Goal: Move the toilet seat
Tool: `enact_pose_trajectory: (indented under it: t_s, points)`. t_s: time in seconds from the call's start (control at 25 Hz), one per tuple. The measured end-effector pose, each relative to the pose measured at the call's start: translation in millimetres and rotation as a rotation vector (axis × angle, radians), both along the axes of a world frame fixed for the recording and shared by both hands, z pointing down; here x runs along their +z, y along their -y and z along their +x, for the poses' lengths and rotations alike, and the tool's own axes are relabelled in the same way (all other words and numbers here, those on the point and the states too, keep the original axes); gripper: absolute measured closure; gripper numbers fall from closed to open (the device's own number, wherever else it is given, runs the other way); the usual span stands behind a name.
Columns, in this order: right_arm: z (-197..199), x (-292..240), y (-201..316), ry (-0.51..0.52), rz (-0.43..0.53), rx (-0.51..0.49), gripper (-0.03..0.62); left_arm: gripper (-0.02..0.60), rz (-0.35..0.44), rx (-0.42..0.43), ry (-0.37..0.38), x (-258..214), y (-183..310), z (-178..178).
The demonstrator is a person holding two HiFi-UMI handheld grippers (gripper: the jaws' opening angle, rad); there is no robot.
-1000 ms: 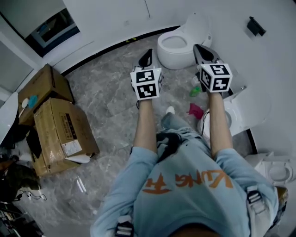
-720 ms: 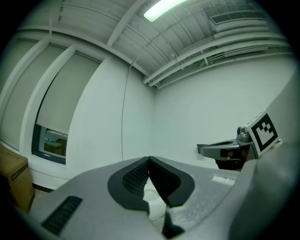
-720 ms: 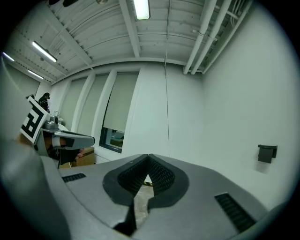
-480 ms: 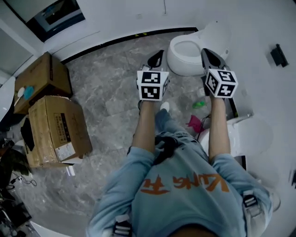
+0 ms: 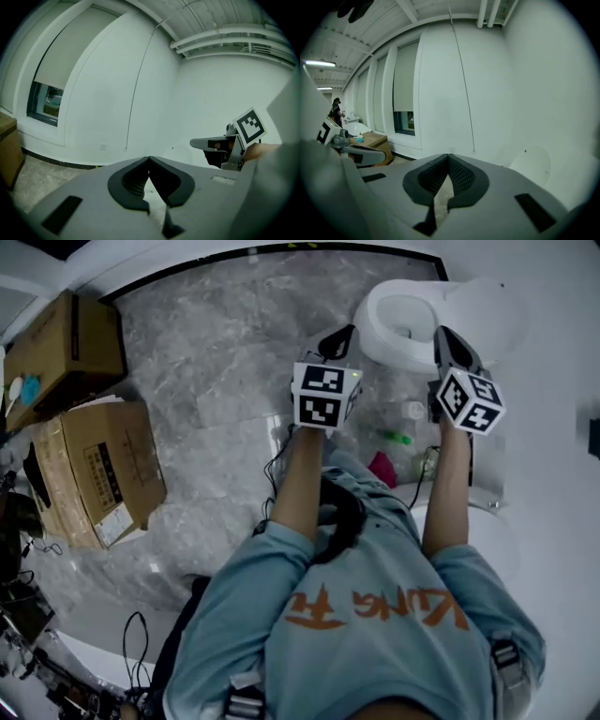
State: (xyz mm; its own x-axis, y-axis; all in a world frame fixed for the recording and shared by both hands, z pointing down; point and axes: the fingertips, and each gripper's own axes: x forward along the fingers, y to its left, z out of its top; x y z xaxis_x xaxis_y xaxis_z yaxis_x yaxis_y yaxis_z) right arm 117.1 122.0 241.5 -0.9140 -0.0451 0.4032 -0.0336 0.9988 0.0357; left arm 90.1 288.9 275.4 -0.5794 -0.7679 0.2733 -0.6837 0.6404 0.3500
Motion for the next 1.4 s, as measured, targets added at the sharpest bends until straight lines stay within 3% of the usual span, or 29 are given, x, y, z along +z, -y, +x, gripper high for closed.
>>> enact_pose_trajectory:
  t_s: [0.16,0.48,0.6,0.72,0.88,1.04,1.24,1.4]
  points:
    - [-41,-4,20,0.014,-0.016,-0.007,0.594,0.588,-0.008,0.01,0.002,-6,22,-47]
    - [-88,26,79,-0.021,-0.088,0.122,0.594,0.588,-0.069,0.122,-0.036,19,77,-120]
    - [-117,44,114,-0.043,-0.096,0.199,0.594,0.588,-0.02,0.217,-0.039,30,118,-161]
    - [-138,56,160,-0.049,-0.098,0.34,0.594,0.588,0.028,0.392,-0.043,40,179,-194]
    - [-170,67,193,-0.041,-0.151,0.46,0.594,0.588,-0.096,0.615,-0.017,56,241,-224]
    - [-179,96,202,-0.074,-0.206,0.551,0.595,0.588,-0.169,0.751,-0.063,89,272,-241]
    - [-138,162,200,-0.161,-0.305,0.706,0.594,0.588,-0.28,0.887,-0.154,158,281,-230]
    - [-110,211,195,-0.221,-0.376,0.792,0.594,0.588,-0.374,0.951,-0.203,206,287,-225]
